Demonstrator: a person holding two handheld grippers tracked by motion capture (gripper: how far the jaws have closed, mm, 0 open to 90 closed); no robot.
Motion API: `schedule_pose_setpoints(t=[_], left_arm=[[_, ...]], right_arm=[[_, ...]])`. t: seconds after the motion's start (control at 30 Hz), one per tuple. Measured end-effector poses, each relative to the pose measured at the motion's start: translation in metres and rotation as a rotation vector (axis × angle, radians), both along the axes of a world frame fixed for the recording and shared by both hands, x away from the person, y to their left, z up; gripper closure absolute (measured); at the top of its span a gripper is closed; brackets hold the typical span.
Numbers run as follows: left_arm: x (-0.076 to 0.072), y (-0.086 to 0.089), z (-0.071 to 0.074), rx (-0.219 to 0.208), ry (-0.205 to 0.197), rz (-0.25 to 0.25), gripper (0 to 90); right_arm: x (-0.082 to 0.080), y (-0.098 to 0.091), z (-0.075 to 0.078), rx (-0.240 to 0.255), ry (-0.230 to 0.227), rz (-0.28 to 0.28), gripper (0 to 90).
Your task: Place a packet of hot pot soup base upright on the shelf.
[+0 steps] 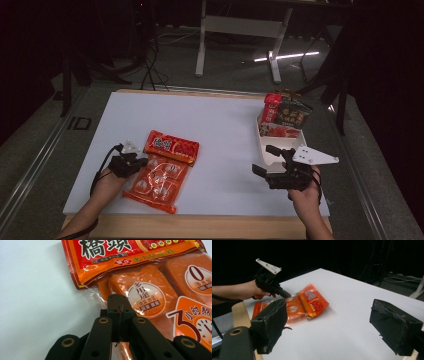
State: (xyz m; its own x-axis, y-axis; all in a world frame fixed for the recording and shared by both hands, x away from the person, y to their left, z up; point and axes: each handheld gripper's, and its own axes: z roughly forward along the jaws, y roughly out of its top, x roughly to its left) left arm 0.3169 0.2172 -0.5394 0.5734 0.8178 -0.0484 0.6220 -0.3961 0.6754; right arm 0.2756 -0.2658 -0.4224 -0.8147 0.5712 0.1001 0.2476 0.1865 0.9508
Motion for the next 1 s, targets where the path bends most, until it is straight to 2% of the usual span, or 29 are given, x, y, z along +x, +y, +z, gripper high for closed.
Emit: schedule_pose_setpoints(t=[0.13,0.17,0.2,0.33,0.43,0.47,0.57,0.63,0.67,0.7,0.8,0.9,1.0], left_arm=[[0.000,-0.003,0.001,0.011,-0.006,-0.021,90.0],[-0.001,0.000,0.003,-0.009,0.002,-0.026,90.0],[-0.001,0.000,0.003,-0.009,0.002,-0.026,90.0],[-0.012,0.009,0.010,-0.007,0.012,-0.045,90.0],[-0.024,0.017,0.015,-0.031,0.019,-0.044,90.0],[-0.029,0.019,0.016,-0.019,0.021,-0.046,90.0],[-0.039,0.022,0.014,-0.001,0.044,-0.052,90.0],[-0.039,0.022,0.014,-0.001,0.044,-0.052,90.0],[-0.044,0.025,0.008,0.007,0.084,-0.067,90.0],[-0.045,0.024,0.007,0.005,0.097,-0.078,90.0],[-0.048,0.023,0.006,0.009,0.098,-0.088,90.0],[-0.048,0.024,0.005,-0.018,0.114,-0.083,90.0],[-0.047,0.022,0.004,-0.019,0.120,-0.079,90.0]], right_arm=[[-0.001,0.000,0.000,0.000,-0.002,0.002,14.3],[-0.001,0.000,0.001,0.001,-0.004,0.000,14.3],[-0.001,0.000,0.001,0.001,-0.004,0.000,14.3],[-0.001,-0.001,0.002,0.005,-0.008,-0.002,14.3],[-0.002,-0.001,0.003,0.004,-0.009,-0.004,14.3],[-0.002,-0.001,0.003,0.004,-0.008,-0.004,14.3],[-0.002,-0.001,0.002,0.001,-0.008,-0.005,14.3],[-0.001,-0.001,0.002,0.002,-0.008,-0.005,14.3],[-0.001,0.000,0.003,0.001,-0.008,-0.004,14.3],[-0.001,0.000,0.003,0.001,-0.007,-0.003,14.3],[-0.001,0.000,0.003,0.001,-0.003,-0.002,14.3],[-0.001,0.000,0.002,-0.002,-0.002,-0.001,14.3],[0.000,0.001,0.000,-0.002,0.004,0.002,14.3]])
